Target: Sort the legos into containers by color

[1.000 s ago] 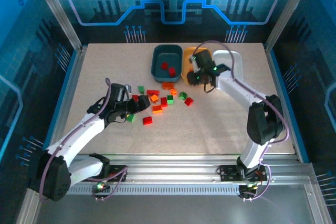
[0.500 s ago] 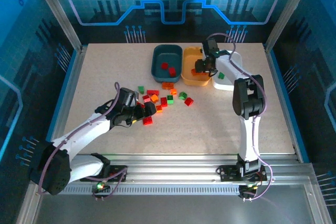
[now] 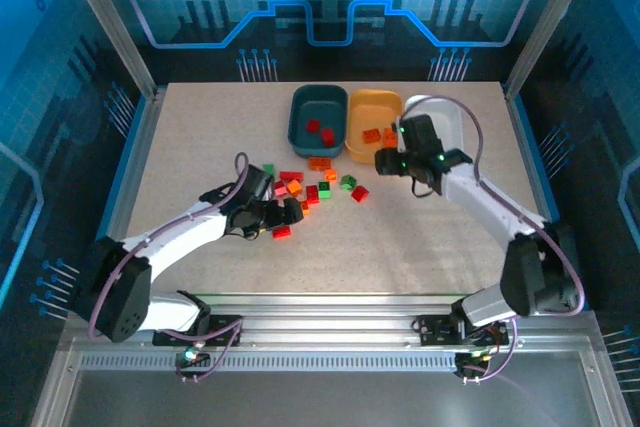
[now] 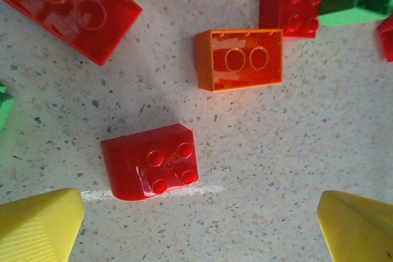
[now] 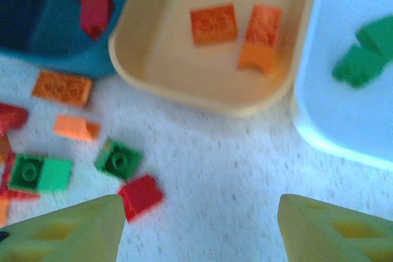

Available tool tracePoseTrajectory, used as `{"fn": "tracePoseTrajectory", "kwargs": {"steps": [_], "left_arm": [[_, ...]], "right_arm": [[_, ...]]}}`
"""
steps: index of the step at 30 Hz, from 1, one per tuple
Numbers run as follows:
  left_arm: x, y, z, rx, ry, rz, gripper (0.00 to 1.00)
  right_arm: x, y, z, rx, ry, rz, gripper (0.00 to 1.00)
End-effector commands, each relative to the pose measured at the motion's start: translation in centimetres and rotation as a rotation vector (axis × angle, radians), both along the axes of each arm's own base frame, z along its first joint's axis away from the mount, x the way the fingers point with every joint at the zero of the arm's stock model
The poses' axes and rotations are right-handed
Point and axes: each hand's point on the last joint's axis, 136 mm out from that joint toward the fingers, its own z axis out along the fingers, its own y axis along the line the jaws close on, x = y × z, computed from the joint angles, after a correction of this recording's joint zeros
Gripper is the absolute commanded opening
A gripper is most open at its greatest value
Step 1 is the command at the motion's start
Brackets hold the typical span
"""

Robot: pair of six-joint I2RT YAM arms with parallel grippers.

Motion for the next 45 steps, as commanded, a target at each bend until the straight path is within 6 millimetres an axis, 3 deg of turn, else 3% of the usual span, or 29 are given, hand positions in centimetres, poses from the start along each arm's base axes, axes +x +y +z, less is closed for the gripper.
{"fn": "tracePoseTrajectory", "kwargs": {"steps": [1, 3, 6, 17, 23, 27, 35, 39, 45], "left_arm": [[-0.1, -0.3, -1.0, 0.096, 0.026, -0.048, 0.98], [0.0, -0.1, -1.9, 0.148, 0.055, -0.036, 0.94], [0.2, 0.2, -3.1, 0.199, 0.102, 0.003, 0.89], [-0.1, -0.3, -6.0, 0.361, 0.190, 0.021, 0.76], [-0.2, -0.4, -6.0, 0.398, 0.181, 0.007, 0.63], [-0.1, -0.8, -5.1, 0.422, 0.153, -0.029, 0.53], [0.3, -1.3, -2.2, 0.430, 0.079, -0.060, 0.44], [0.6, -2.3, 0.6, 0.403, 0.021, -0.086, 0.43], [4.1, -4.1, 5.3, 0.386, -0.098, -0.136, 0.44]], "right_arm": [[-3.3, -1.5, -4.4, -0.003, 0.097, -0.067, 0.69], [-5.1, -2.1, -5.9, -0.004, 0.137, -0.075, 0.69], [-6.5, -2.4, -6.3, 0.012, 0.147, -0.080, 0.69], [-7.0, -2.6, -4.8, 0.024, 0.102, -0.074, 0.68], [-7.5, -2.8, -5.2, 0.018, 0.108, -0.069, 0.68], [-7.7, -3.0, -4.9, 0.015, 0.096, -0.069, 0.68], [-7.7, -3.1, -4.7, 0.017, 0.092, -0.065, 0.68], [-7.8, -3.1, -4.7, 0.018, 0.091, -0.065, 0.67], [-7.6, -3.0, -4.7, 0.023, 0.088, -0.066, 0.67]]}}
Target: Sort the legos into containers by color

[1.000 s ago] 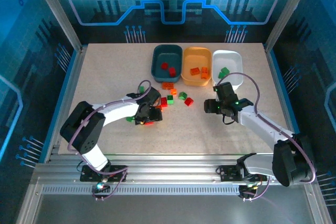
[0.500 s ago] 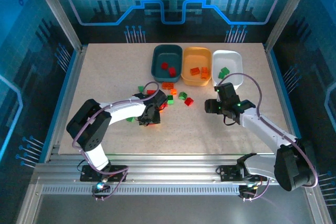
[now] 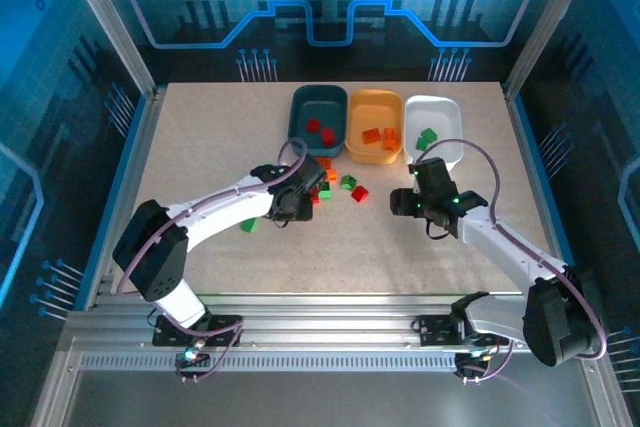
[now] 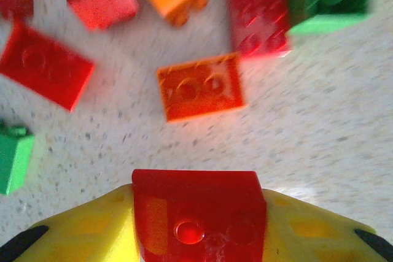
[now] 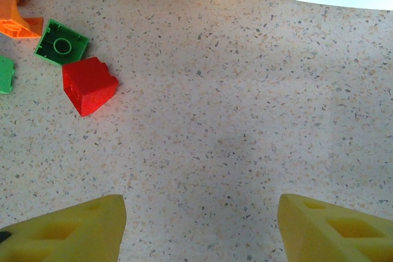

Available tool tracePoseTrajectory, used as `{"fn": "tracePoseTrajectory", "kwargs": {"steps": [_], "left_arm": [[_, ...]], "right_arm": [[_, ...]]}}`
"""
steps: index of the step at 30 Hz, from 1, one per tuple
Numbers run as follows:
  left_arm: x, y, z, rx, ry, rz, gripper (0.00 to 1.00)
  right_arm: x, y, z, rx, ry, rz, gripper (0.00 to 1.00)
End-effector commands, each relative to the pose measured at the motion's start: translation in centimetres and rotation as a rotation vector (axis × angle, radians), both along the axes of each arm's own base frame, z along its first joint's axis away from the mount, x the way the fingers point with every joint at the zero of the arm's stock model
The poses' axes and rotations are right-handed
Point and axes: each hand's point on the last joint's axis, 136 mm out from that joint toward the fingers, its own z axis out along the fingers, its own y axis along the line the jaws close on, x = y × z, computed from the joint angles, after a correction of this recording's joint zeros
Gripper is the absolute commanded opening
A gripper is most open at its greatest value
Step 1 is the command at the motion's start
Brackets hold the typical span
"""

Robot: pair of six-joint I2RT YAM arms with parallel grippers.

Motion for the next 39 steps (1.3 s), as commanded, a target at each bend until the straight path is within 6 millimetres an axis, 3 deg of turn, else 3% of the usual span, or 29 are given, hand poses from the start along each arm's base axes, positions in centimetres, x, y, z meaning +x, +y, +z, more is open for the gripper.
{"fn": "tracePoseTrajectory", "kwargs": {"steps": [1, 4, 8, 13, 19, 26, 29, 30, 35, 39], "left_arm": [[2.2, -0.7, 3.0, 0.021, -0.062, -0.060, 0.44], [5.2, -1.7, 4.2, -0.002, -0.091, -0.075, 0.44], [11.0, -2.4, 5.0, -0.033, -0.134, -0.069, 0.43], [18.5, -3.2, 3.8, -0.082, -0.151, -0.069, 0.43], [24.7, -3.8, 3.1, -0.158, -0.218, -0.077, 0.43], [28.0, -3.4, 1.1, -0.177, -0.225, -0.083, 0.49], [28.5, -3.0, 1.0, -0.195, -0.226, -0.074, 0.59], [28.6, -2.9, 1.3, -0.197, -0.234, -0.077, 0.67], [28.8, -3.6, 5.0, -0.238, -0.303, -0.123, 0.94], [28.0, -4.5, 10.5, -0.320, -0.378, -0.164, 0.99]], "right_arm": [[-0.1, -0.2, 0.0, 0.005, -0.009, 0.002, 0.67], [0.0, -0.2, 0.0, 0.005, -0.008, 0.001, 0.67], [-0.1, -0.2, -0.2, 0.014, 0.000, 0.001, 0.67], [-0.6, -0.2, -0.8, 0.020, 0.018, 0.000, 0.67], [-0.8, -0.3, -1.2, 0.020, 0.028, -0.005, 0.67], [-0.1, -0.1, -1.7, 0.020, 0.039, 0.000, 0.67], [0.3, -0.3, -1.4, 0.018, 0.032, -0.006, 0.68], [0.4, -0.3, -1.3, 0.019, 0.029, -0.008, 0.68], [0.3, -0.6, -1.0, 0.011, 0.023, -0.016, 0.70], [0.1, -0.9, -0.6, 0.005, 0.017, -0.024, 0.71]]}}
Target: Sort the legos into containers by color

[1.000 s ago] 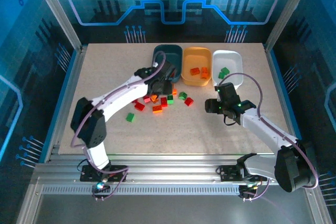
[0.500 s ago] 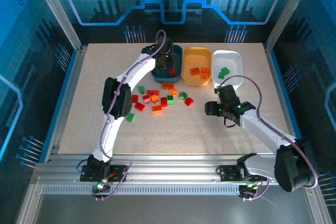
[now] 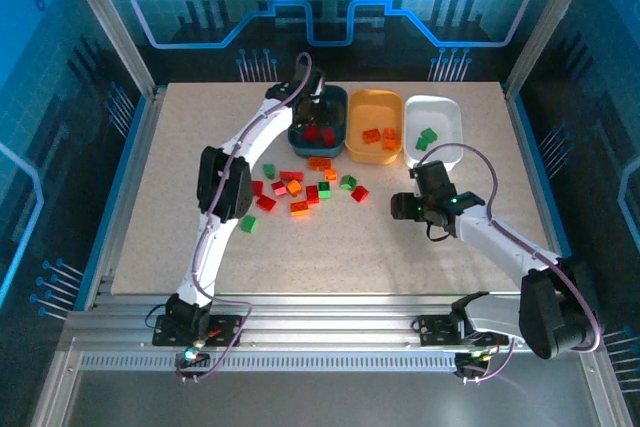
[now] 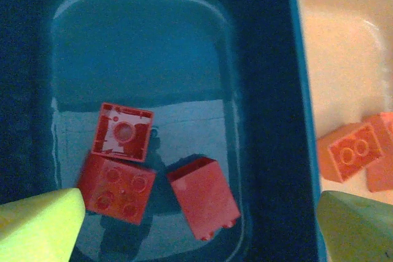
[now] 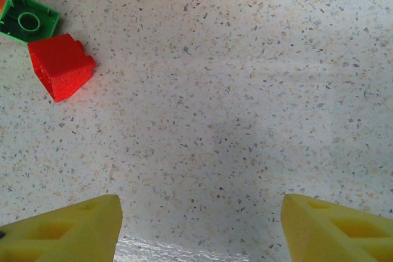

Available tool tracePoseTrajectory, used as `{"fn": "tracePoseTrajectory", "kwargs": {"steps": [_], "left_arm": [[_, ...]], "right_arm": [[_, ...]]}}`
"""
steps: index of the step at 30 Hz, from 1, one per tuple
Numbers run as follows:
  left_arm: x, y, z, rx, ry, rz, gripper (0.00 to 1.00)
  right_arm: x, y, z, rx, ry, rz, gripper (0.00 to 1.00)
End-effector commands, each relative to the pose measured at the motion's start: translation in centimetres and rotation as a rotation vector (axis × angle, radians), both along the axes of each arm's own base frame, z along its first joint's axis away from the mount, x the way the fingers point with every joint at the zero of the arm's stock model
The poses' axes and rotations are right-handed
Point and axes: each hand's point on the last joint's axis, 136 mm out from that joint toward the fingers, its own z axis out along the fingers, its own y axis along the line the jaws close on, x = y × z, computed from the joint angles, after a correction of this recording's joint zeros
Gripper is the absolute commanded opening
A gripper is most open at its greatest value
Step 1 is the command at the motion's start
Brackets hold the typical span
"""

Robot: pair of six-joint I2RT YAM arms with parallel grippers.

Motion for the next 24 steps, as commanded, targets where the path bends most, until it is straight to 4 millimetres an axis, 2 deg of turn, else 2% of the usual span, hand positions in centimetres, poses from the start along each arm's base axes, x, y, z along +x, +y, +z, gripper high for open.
{"fn": "tracePoseTrajectory", "kwargs": {"steps": [1, 4, 7, 9, 10, 11, 14, 17, 20, 22, 24], "left_arm": [[-0.6, -1.5, 10.3, -0.133, -0.164, -0.074, 0.99], [-2.8, -1.6, 14.9, -0.208, -0.229, -0.105, 0.99], [-6.0, -0.5, 18.4, -0.262, -0.308, -0.103, 0.99], [-8.7, 0.7, 19.3, -0.282, -0.347, -0.094, 0.99], [-10.2, 1.4, 19.7, -0.291, -0.370, -0.082, 0.99], [-11.5, 2.1, 19.7, -0.298, -0.387, -0.067, 0.99], [-15.7, 4.5, 19.2, -0.325, -0.429, -0.011, 0.99], [-19.3, 6.1, 16.2, -0.347, -0.395, 0.030, 0.99], [-22.6, 8.4, 13.0, -0.311, -0.334, 0.099, 0.99], [-24.5, 10.1, 11.4, -0.295, -0.322, 0.157, 0.99], [-25.9, 11.5, 10.0, -0.299, -0.323, 0.216, 0.99]], "right_arm": [[0.5, -0.4, 1.9, 0.003, -0.044, -0.012, 0.71], [0.1, -0.5, 3.0, 0.015, -0.067, -0.020, 0.74], [-0.3, -0.7, 4.4, 0.029, -0.107, -0.036, 0.78], [-0.6, -0.9, 5.3, 0.034, -0.140, -0.052, 0.83], [-0.7, -1.1, 5.7, 0.030, -0.162, -0.065, 0.95], [-0.8, -1.2, 6.0, 0.029, -0.183, -0.073, 1.00], [-0.7, -1.6, 6.9, 0.059, -0.248, -0.111, 1.00], [-0.5, -1.2, 7.1, 0.145, -0.286, -0.133, 1.00], [-0.4, -0.9, 8.0, 0.209, -0.303, -0.157, 0.91], [-0.3, -0.3, 8.8, 0.240, -0.307, -0.133, 0.82], [0.0, 0.5, 8.8, 0.247, -0.276, -0.115, 0.75]]}}
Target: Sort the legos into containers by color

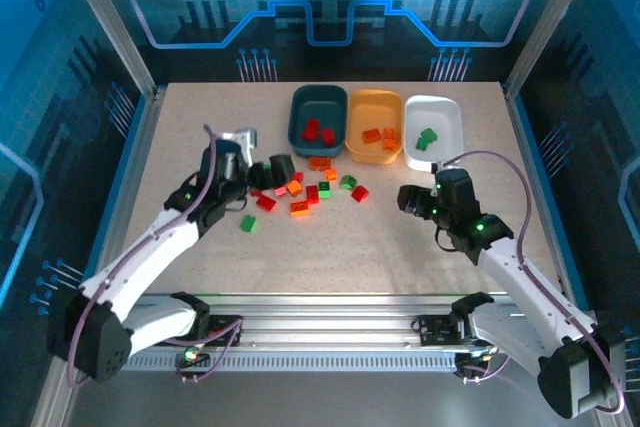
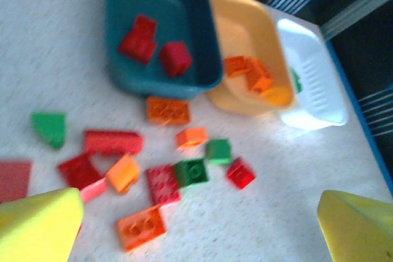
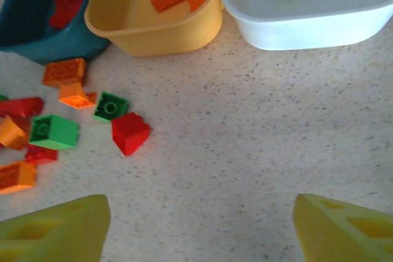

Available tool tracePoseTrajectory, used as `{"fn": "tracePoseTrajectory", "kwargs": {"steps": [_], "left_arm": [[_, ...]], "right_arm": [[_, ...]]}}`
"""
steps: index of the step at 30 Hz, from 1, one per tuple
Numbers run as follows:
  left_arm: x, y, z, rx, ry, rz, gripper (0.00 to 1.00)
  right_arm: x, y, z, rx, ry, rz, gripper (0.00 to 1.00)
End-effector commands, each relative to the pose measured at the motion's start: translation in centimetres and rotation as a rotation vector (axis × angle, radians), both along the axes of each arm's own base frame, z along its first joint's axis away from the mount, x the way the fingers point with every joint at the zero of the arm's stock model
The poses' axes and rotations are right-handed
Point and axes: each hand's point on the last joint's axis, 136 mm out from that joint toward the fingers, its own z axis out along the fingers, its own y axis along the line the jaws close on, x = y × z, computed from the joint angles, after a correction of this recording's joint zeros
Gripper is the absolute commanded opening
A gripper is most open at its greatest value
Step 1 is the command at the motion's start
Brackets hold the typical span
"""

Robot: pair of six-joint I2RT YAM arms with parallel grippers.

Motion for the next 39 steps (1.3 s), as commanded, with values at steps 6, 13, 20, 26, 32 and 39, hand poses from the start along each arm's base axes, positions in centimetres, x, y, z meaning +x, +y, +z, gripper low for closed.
{"fn": "tracePoseTrajectory", "kwargs": {"steps": [6, 13, 20, 26, 32, 39], "left_arm": [[-4.1, 6.1, -4.5, -0.084, 0.058, 0.326, 0.99], [-6.1, 6.3, -10.4, -0.101, 0.286, 0.377, 0.99], [-5.7, 5.0, -11.8, -0.107, 0.366, 0.301, 0.99], [-5.2, 4.9, -11.0, -0.107, 0.356, 0.272, 0.99], [-4.8, 4.6, -10.7, -0.137, 0.376, 0.253, 0.99], [-4.3, 4.1, -10.9, -0.146, 0.402, 0.230, 0.99]], "right_arm": [[1.7, 5.3, -1.2, -0.028, 0.179, 0.146, 0.71], [4.4, 8.9, -3.5, -0.214, 0.252, 0.228, 0.78], [7.9, 11.6, -7.8, -0.353, 0.368, 0.350, 0.81], [9.0, 12.3, -10.8, -0.383, 0.430, 0.371, 0.81], [7.9, 12.8, -12.6, -0.340, 0.473, 0.430, 0.72], [7.8, 12.5, -14.0, -0.315, 0.498, 0.438, 0.60]]}}
